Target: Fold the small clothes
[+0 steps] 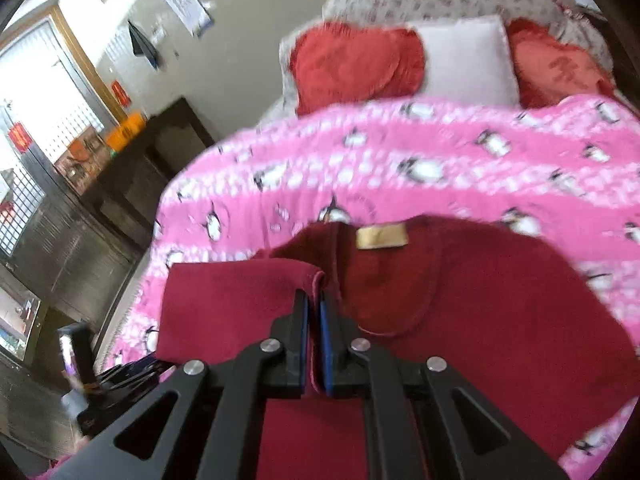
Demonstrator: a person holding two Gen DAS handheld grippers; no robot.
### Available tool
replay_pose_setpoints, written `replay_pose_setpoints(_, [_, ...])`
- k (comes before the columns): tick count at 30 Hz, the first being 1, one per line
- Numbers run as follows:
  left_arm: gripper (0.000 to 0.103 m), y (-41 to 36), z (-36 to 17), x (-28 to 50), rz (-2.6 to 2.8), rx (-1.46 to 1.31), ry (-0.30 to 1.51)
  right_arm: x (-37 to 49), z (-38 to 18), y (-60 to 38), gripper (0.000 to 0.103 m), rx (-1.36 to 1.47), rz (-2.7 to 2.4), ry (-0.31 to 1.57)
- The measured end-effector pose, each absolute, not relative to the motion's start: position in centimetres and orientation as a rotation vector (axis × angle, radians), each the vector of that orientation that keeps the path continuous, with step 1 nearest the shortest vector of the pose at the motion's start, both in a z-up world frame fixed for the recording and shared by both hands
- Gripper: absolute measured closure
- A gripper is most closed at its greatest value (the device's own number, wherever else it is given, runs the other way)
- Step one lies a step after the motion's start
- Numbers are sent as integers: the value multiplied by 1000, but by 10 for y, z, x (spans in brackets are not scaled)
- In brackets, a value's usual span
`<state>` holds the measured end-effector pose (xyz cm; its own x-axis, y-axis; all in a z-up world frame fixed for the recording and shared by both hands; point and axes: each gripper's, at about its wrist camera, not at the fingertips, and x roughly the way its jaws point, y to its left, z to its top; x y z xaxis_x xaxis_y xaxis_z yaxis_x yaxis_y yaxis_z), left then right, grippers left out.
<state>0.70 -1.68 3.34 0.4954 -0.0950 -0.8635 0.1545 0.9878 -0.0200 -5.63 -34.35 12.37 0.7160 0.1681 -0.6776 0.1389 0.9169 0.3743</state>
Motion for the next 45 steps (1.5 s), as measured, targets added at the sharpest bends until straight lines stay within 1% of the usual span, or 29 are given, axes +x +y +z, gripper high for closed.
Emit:
replay_pose_setpoints(2, [92,-18,40,-4,-175,52,1031,-79,136,-356,97,422,-6,764])
replay_pose_setpoints(6, [92,-20,55,-32,-214,78,992,-115,138,-386,97,405,-111,771])
replay_pose_setpoints(9, [92,-26,63,-47,-239,80,988,-132,127,-416,97,418,-213,809])
replay_pose_setpoints(13, [92,-41,63,-53,-274,91,991,-139,92,-443,97,411,-336,906])
replay_pose_setpoints(14, [92,-44,62,-53,-283,98,996,-138,83,-447,95,410,-364,929])
replay_pose_setpoints(15, [92,-49,60,-54,-293,106,1002,-135,78,-448,87,393,-382,952])
replay_pose_setpoints(16, [92,-52,57,-55,-300,115,1008,-131,75,-446,82,354,-411,983])
replay_pose_setpoints(18, [92,-57,51,-52,-298,123,1015,-131,80,-440,60,325,-423,967])
replay_pose_setpoints(20, [92,-60,46,-45,-289,113,1019,-123,94,-423,51,342,-343,913])
replay_pose_setpoints(21, [92,-62,44,-41,-281,104,1016,-115,100,-411,50,343,-277,899])
replay_pose_setpoints(24, [92,-63,35,-26,-239,82,1029,-76,108,-363,50,334,-44,897])
replay_pose_setpoints(27, [92,-55,26,-15,-214,8,1066,-26,104,-306,50,328,178,921])
replay_pose_setpoints(32, [92,-51,22,-10,-231,-17,1069,49,67,-231,51,250,311,1029])
replay_pose_setpoints(34, [92,-49,22,-9,-242,-20,1073,66,47,-211,87,191,305,1073])
replay_pose_setpoints(35, [92,-48,23,-9,-244,-23,1076,74,38,-204,98,180,284,1093])
replay_pose_setpoints(38, [92,-40,28,-9,-227,-18,1074,82,30,-201,98,267,289,1081])
replay_pose_setpoints(43, [92,-29,43,-5,-188,-19,1033,79,18,-194,98,275,282,1070])
replay_pose_setpoints(44, [92,-28,47,-5,-197,-33,1025,77,19,-200,96,288,288,1067])
replay_pose_setpoints(45, [92,-29,49,-6,-200,-38,1019,73,23,-202,90,297,295,1065])
